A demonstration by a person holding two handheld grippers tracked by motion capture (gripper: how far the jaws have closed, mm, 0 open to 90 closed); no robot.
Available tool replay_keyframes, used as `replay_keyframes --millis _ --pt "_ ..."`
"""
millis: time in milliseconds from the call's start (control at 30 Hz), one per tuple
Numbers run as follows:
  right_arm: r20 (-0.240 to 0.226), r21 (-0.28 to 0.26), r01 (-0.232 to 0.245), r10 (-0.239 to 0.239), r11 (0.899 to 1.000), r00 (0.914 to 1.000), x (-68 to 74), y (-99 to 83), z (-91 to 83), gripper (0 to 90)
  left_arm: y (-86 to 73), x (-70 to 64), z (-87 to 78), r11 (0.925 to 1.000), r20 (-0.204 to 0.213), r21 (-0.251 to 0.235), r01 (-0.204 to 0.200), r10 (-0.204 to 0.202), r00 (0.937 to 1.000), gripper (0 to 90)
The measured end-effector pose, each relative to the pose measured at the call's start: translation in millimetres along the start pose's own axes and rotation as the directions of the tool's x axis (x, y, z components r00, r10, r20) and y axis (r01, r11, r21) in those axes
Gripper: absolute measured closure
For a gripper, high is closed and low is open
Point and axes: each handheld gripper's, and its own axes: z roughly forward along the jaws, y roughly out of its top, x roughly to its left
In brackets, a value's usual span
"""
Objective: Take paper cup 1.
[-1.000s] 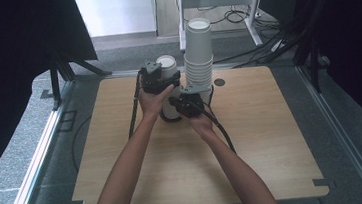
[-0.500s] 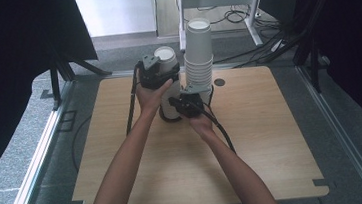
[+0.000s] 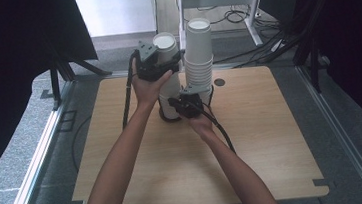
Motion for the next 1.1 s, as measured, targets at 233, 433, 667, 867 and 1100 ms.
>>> replay_keyframes --millis 233,433,667,867,1100 --pt "0.001 -0.001 0.005 -0.005 1.0 1.0 1.4 1.2 -5.2 88.6 9.0 -2.3 -24.7 0.9997 0.035 -0.02 -0.016 0.016 0.9993 18.5" --pt "-0.006 -0.002 0.027 -0.027 1.0 0.9996 5.0 -0.9 -12.8 87.3 7.7 -0.8 -43.1 0.9999 0.082 -0.016 0.005 -0.004 0.9966 18.5" --pt "-0.01 -0.008 0.03 -0.03 1.0 0.9995 5.2 -8.0 -25.7 83.2 -7.4 -3.5 -58.0 0.9999 0.117 -0.001 -0.013 0.013 0.993 18.4" --pt "-0.027 -0.013 0.036 -0.037 0.999 0.999 4.7 -22.0 -42.0 70.8 -22.0 -0.5 -73.0 0.9999 0.148 0.0 0.016 -0.016 0.9889 18.4" --pt "-0.036 -0.016 0.064 -0.064 0.998 0.9973 9.0 -41.8 -60.9 59.1 -48.4 3.0 -90.2 0.9972 0.203 0.021 0.072 -0.075 0.9764 18.3"
